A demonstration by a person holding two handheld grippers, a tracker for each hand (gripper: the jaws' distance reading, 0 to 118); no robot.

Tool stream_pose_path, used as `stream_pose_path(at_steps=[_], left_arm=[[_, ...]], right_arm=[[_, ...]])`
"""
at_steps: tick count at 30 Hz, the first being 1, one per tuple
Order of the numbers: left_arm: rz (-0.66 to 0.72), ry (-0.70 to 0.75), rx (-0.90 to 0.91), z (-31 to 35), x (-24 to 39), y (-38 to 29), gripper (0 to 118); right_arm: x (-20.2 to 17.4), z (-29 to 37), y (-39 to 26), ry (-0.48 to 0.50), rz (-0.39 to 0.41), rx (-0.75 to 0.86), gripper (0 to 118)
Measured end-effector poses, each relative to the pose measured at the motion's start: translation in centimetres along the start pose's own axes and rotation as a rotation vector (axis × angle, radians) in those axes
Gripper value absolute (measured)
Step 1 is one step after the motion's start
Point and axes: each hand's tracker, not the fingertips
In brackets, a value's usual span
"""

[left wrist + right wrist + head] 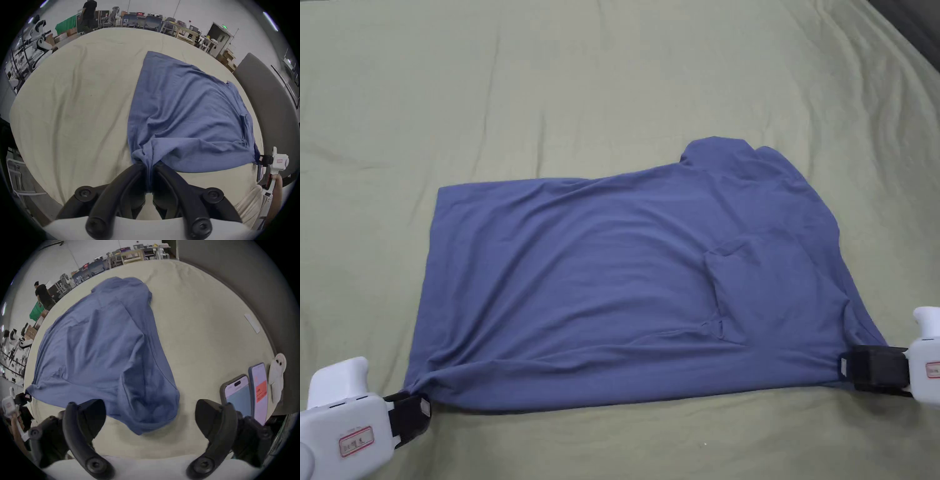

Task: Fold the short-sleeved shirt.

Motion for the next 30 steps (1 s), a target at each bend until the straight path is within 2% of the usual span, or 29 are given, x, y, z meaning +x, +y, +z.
stream_pose_path(at_steps=[1,2,3,4,6,9,12,15,19,23,27,30], left_arm=[[0.009,-0.001,-0.004,-0.1,0.0,0.0,3],[0.016,-0.003,-0.005,-0.2,-0.1,0.1,3],[0.021,-0.003,0.0,-0.2,-0.1,0.1,3],[0.025,-0.002,0.0,-0.2,-0.1,0.2,3],[0.054,-0.005,0.012,0.0,-0.2,0.7,3],[0.145,-0.064,0.048,0.7,-0.5,2.2,3],[0.146,-0.09,0.074,1.1,-0.2,4.7,3],[0.144,-0.108,0.104,0.8,1.2,7.7,3],[0.188,-0.131,0.138,-1.5,1.6,12.2,3],[0.209,-0.09,0.127,-5.6,2.1,15.6,3],[0.161,0.028,0.044,-10.6,3.0,16.9,3],[0.176,0.026,0.033,-12.8,3.1,16.6,3]], right_arm=[[0.0,-0.1,-0.1,0.027,-0.015,0.005,87],[0.2,0.3,-0.3,0.073,-0.036,0.029,51],[0.1,0.5,-0.3,0.082,-0.05,0.039,23],[-0.1,0.7,-0.3,0.078,-0.057,0.057,11],[0.0,1.6,0.0,0.09,-0.051,0.12,11],[-0.1,3.1,1.4,0.144,-0.088,0.158,10],[-0.4,4.1,4.3,0.176,-0.105,0.209,9],[-1.0,3.6,8.5,0.113,-0.07,0.222,9],[-2.0,1.1,14.0,0.092,-0.056,0.229,9],[-3.2,-2.4,18.1,0.069,-0.039,0.214,9],[-4.7,-6.8,19.9,-0.002,0.024,0.139,9],[-5.1,-9.6,19.6,-0.021,-0.005,0.072,9]])
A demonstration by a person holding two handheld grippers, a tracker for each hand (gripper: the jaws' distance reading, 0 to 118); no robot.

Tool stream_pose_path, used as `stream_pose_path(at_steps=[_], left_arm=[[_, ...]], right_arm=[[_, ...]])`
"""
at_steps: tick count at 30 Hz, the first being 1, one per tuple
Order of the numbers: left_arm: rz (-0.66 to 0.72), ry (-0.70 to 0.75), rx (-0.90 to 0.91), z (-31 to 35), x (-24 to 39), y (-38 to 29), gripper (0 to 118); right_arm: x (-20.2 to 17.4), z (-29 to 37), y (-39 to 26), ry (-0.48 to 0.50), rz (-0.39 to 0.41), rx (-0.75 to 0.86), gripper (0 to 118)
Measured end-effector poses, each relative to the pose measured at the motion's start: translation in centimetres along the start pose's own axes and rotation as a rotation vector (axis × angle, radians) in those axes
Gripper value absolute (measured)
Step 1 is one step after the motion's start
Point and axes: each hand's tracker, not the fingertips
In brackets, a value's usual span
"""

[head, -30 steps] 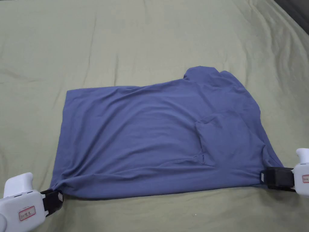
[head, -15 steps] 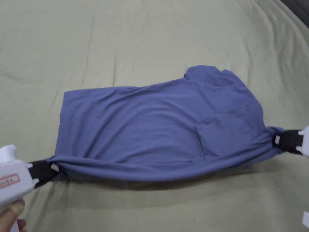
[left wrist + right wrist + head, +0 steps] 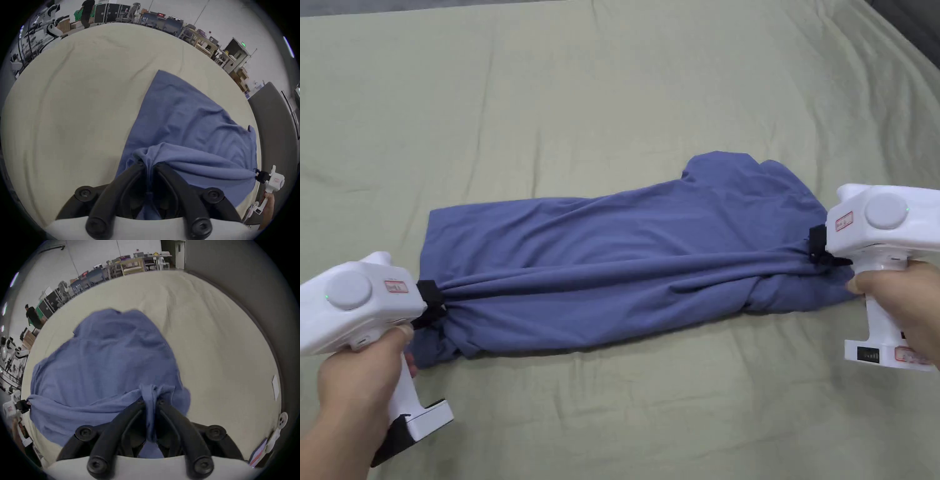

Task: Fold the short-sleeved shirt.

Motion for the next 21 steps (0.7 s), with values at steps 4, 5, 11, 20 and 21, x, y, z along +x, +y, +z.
stream_pose_path(at_steps=[4,5,11,20,21], left_arm=[[-0.089,0.051,0.031,-0.2,1.0,-0.8,3],[-0.097,0.06,0.036,0.0,1.0,-1.0,3],[-0.072,-0.065,0.193,6.8,1.7,-0.9,118],[-0.235,-0.057,0.14,12.5,1.0,-10.9,94],[-0.221,-0.07,0.125,12.7,0.8,-12.3,43]], right_arm=[[-1.3,-0.1,-0.9,-0.06,0.062,0.045,11],[-1.5,0.1,-0.8,-0.076,0.081,0.042,14],[-0.6,8.2,-0.3,-0.05,0.047,0.229,116],[-1.2,15.3,-11.7,0.103,0.106,0.292,71],[-1.6,14.7,-13.1,0.088,0.124,0.242,19]])
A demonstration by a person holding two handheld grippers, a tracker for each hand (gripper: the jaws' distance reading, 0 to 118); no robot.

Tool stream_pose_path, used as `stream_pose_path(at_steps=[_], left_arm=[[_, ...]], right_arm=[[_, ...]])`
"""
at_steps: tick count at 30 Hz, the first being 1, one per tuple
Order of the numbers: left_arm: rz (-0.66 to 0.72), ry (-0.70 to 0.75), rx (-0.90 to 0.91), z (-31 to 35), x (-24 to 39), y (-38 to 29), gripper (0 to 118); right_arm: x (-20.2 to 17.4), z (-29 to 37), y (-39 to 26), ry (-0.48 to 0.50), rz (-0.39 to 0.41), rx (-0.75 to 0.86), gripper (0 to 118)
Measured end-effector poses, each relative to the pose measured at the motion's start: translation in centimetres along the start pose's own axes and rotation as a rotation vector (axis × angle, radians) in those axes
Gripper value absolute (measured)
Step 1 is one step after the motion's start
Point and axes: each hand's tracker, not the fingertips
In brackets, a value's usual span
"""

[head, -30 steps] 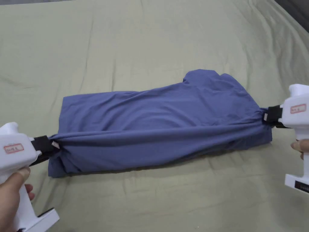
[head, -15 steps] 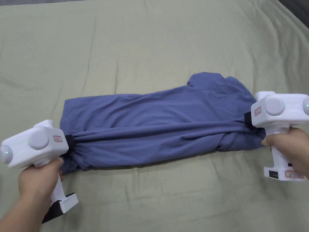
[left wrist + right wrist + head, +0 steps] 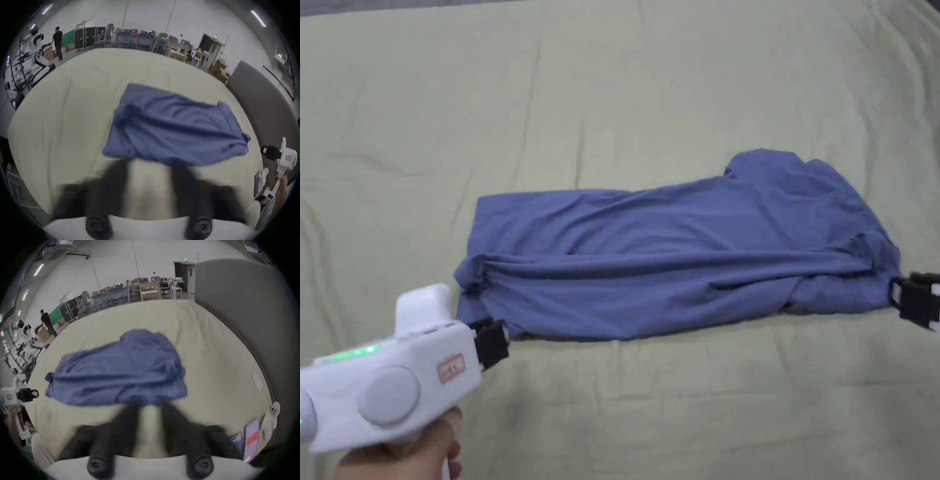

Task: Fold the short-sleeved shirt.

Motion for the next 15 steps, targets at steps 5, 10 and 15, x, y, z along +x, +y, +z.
stream_pose_path(at_steps=[5,10,15], left_arm=[[0.112,-0.044,-0.054,-2.0,-1.9,-1.7,0],[-0.014,0.175,0.055,-6.9,-3.4,2.8,118],[-0.055,0.214,-0.095,-12.7,-3.4,5.1,111]], right_arm=[[-1.0,1.1,-4.4,0.068,-0.029,-0.046,3],[-0.5,1.0,-3.5,0.065,-0.038,-0.056,3],[0.0,0.4,-1.7,-0.001,0.035,-0.068,3]])
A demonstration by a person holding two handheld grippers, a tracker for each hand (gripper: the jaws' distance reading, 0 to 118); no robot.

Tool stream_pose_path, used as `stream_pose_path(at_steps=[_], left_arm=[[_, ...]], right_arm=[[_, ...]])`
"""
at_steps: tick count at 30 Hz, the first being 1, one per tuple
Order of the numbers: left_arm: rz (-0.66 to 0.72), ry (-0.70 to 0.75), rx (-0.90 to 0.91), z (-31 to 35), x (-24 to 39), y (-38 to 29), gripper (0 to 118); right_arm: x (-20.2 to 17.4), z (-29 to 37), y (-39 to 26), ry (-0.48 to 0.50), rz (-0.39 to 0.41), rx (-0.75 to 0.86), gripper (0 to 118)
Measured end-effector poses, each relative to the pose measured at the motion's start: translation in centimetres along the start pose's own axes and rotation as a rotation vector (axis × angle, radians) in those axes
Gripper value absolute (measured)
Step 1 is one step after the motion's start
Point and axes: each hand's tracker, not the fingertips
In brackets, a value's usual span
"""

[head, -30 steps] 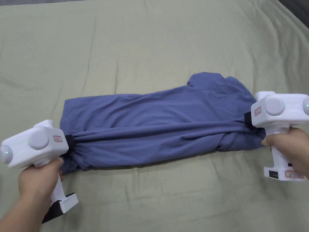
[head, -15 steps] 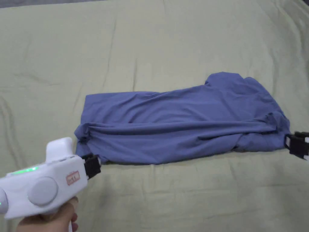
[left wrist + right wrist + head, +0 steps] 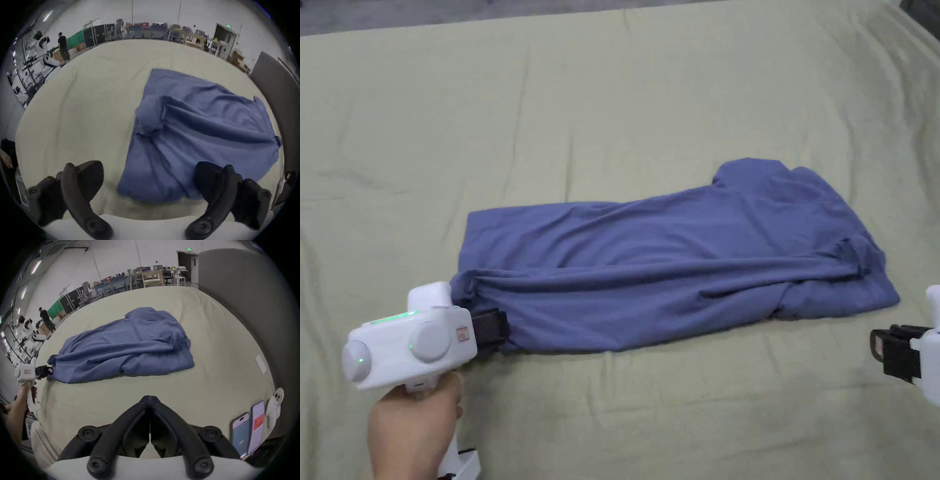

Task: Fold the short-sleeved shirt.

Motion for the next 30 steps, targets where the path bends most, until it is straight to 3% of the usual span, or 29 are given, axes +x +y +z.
stream_pose_path(at_steps=[2,3,4,5,6,7,8,9,15,16,17,18,19,20,21,23,30], left_arm=[[-0.016,-0.074,-0.026,0.1,0.6,0.1,75],[-0.012,-0.084,0.019,1.5,1.2,0.3,24],[-0.054,0.009,0.056,3.4,1.9,0.1,2],[-0.075,-0.092,0.068,5.0,2.0,0.0,2],[-0.032,-0.131,0.068,6.0,2.2,0.3,2],[-0.017,-0.126,0.076,6.6,2.4,0.4,2],[-0.022,-0.125,0.076,7.0,2.5,0.4,2],[0.003,-0.164,0.032,5.5,1.3,0.4,2],[0.008,-0.161,0.012,4.7,0.2,0.5,2],[0.01,-0.163,0.008,4.6,0.1,0.4,2],[0.005,-0.153,0.015,4.8,0.3,0.2,2],[0.006,-0.157,0.014,4.9,0.2,0.2,2],[0.007,-0.162,0.014,5.0,0.1,0.2,2],[0.008,-0.164,0.014,5.2,-0.1,0.2,2],[0.01,-0.171,0.017,5.2,-0.6,0.5,2],[0.019,-0.178,0.021,5.8,-1.3,0.7,2],[-0.047,-0.219,-0.013,7.8,-3.1,-0.1,2]], right_arm=[[0.6,-0.9,1.0,-0.015,0.024,-0.004,3],[1.0,-1.5,1.6,-0.032,0.026,-0.011,3],[1.4,-2.2,2.4,-0.056,0.025,-0.017,3],[1.9,-2.8,3.1,-0.067,0.025,-0.017,3],[2.5,-3.7,4.0,-0.054,0.025,-0.014,13],[3.1,-4.6,4.9,-0.031,0.025,-0.013,50],[3.7,-5.7,5.7,-0.012,0.018,-0.022,103],[4.1,-7.3,6.5,-0.016,0.009,-0.059,116],[4.9,-17.5,8.9,-0.096,-0.003,-0.245,115],[4.7,-13.4,7.4,-0.05,-0.02,-0.222,112],[4.7,-13.0,7.1,0.004,-0.052,-0.199,102],[4.7,-12.6,7.0,0.047,-0.081,-0.204,72],[4.2,-11.4,7.1,-0.006,-0.07,-0.181,60],[4.3,-10.4,7.1,-0.005,-0.045,-0.149,33],[4.2,-9.5,7.2,0.088,-0.03,-0.133,7],[4.2,-7.2,7.0,0.062,0.001,-0.108,6],[5.1,-2.8,4.7,0.08,-0.014,-0.166,6]])
